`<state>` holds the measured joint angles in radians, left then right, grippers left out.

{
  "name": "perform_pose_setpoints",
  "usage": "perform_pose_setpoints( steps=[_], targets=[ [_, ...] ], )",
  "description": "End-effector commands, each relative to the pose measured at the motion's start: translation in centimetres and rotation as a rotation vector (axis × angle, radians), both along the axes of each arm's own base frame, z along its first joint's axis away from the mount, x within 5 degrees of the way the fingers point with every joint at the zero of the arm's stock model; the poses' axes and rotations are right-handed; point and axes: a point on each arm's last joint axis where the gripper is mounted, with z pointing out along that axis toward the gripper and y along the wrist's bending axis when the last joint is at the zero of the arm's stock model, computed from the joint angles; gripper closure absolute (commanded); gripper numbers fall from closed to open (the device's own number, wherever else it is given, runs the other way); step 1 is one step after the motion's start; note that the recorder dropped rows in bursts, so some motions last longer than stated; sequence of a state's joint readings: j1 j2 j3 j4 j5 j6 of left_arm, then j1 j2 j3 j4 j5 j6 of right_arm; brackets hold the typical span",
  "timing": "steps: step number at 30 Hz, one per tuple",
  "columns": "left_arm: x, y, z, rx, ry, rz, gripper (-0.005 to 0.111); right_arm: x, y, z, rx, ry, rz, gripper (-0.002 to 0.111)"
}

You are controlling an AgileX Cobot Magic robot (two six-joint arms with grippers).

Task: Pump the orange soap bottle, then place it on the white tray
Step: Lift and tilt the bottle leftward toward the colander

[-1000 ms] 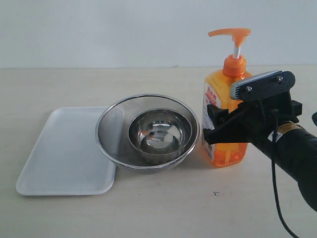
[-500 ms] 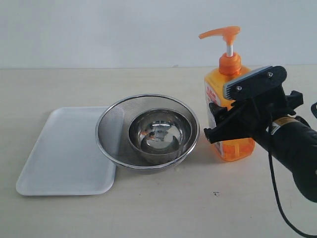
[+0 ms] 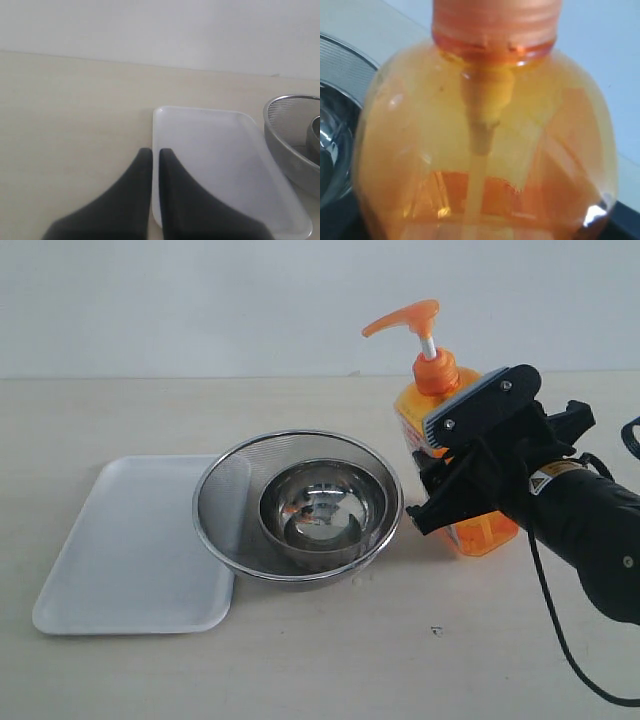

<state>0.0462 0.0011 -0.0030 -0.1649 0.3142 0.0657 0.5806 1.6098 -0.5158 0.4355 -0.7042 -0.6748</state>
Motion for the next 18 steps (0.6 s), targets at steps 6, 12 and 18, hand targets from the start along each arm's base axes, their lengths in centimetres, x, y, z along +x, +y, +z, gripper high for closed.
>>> perform_pose_setpoints(
  steps=[6, 12, 18],
  targets=[
    [0.01, -0.01, -0.07, -0.016, -0.001, 0.004, 0.102, -0.22, -0.06, -0.46, -0.045, 0.047, 0.016, 0.108],
    [0.01, -0.01, -0.07, -0.016, -0.001, 0.004, 0.102, -0.24, -0.05, -0.5, -0.051, 0.05, 0.019, 0.108],
    [0.01, -0.01, -0.07, -0.016, -0.001, 0.004, 0.102, -0.32, 0.02, -0.61, -0.089, 0.053, 0.045, 0.108]
  ],
)
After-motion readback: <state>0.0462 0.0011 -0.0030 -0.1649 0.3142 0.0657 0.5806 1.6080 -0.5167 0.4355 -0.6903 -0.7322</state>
